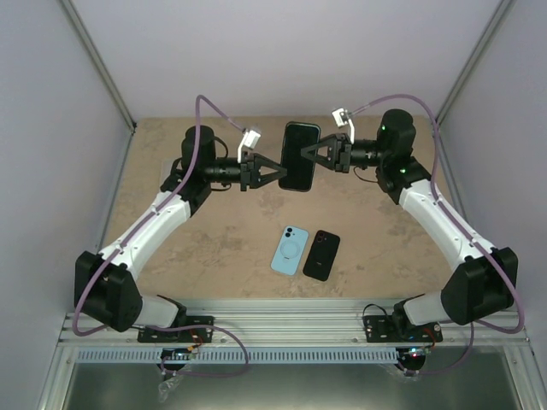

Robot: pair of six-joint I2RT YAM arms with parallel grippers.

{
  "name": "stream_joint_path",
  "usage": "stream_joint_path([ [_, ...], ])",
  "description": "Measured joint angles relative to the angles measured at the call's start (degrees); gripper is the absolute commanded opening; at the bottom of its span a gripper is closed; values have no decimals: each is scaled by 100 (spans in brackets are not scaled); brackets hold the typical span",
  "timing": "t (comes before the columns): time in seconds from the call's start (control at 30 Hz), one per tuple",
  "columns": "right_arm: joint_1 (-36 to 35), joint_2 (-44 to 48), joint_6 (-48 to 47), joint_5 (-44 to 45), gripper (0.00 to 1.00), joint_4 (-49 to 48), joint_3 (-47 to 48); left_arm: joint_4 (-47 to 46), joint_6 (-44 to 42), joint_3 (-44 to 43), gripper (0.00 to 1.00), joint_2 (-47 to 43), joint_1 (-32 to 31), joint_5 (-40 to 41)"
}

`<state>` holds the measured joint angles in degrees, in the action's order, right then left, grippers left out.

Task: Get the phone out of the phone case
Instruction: Adjust the phone, then remove the phone case from the phone.

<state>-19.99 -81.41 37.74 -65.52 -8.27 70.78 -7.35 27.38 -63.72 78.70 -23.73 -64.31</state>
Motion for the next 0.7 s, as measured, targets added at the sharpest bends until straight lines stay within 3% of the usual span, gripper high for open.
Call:
stream_joint_path([
  [0.27,9,22,2,-35,1,39,0,295,-417,-109,42,-42,74,37],
  [0.7,144,20,1207,-197,0,-990,-9,-415,-92,485,48,-640,315,-127],
])
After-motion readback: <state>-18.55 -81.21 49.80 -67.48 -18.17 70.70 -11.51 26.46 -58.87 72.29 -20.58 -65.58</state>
